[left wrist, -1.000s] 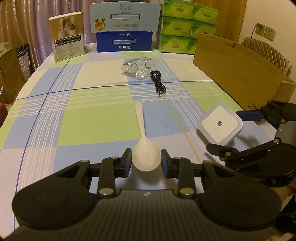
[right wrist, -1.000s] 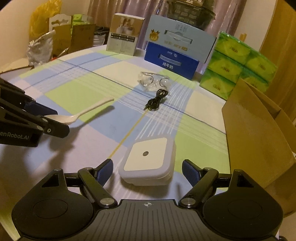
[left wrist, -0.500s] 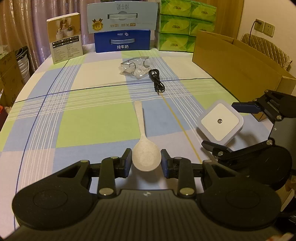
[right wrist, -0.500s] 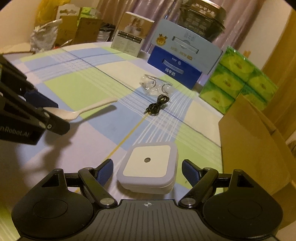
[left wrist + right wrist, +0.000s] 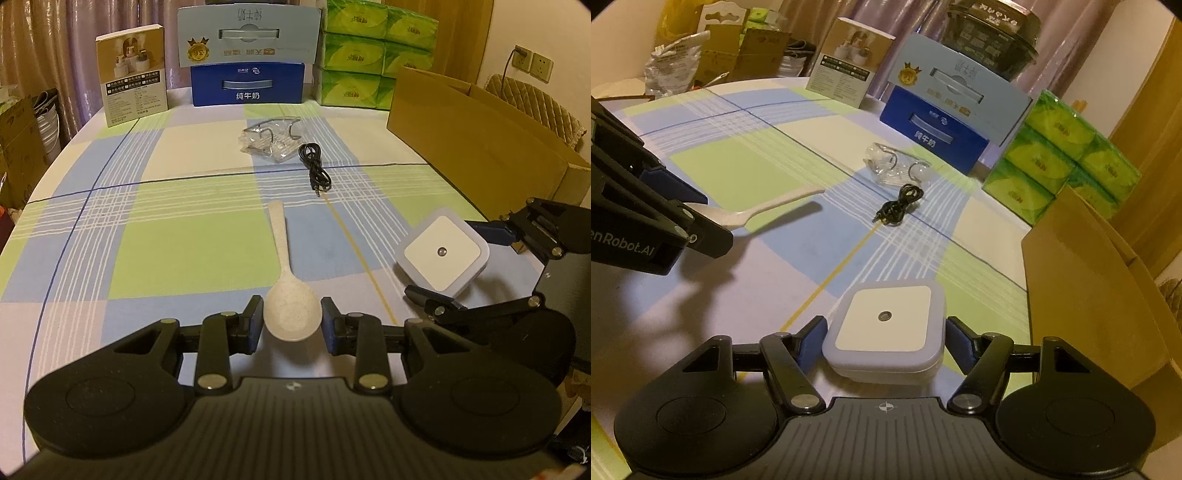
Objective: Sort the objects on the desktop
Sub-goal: 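Lift the night light with the right tool while the left tool holds the spoon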
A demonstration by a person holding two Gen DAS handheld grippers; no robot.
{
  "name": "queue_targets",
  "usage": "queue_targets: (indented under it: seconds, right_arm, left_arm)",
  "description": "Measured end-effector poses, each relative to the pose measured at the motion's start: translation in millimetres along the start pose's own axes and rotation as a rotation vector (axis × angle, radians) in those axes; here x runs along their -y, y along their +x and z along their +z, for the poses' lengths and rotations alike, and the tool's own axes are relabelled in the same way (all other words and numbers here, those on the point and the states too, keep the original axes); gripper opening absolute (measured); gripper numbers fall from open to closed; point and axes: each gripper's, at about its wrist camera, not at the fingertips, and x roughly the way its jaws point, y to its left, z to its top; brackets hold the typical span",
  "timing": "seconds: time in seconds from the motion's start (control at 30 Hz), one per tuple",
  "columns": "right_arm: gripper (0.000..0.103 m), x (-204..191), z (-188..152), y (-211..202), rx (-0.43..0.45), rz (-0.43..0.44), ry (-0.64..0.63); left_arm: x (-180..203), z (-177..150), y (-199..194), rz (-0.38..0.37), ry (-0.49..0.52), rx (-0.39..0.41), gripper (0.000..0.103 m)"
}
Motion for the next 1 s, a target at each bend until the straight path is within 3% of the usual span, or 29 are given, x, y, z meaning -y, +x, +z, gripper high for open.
queue_targets:
  seconds: [1.0]
  right_arm:
    - [0.064,32,9,-32,0.080,0.002,0.181]
  left_arm:
    - [13,11,-5,-0.012,0.013,0.021,0.028]
